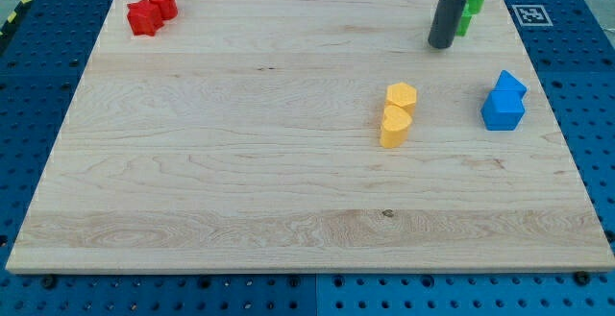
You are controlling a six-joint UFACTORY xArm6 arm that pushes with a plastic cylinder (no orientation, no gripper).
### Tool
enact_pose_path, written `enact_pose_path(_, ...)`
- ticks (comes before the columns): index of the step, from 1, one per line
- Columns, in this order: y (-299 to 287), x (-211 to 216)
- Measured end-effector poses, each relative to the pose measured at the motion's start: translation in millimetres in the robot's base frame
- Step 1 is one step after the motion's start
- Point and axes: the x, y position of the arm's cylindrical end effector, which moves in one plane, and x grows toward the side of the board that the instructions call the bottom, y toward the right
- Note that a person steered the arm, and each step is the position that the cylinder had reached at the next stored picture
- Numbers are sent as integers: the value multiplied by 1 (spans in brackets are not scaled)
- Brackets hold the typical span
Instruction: Place the green star into the green circle
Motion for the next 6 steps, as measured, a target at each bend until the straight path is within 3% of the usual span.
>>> enact_pose_path(4,27,-44)
enact_pose_path(6,-2,-48)
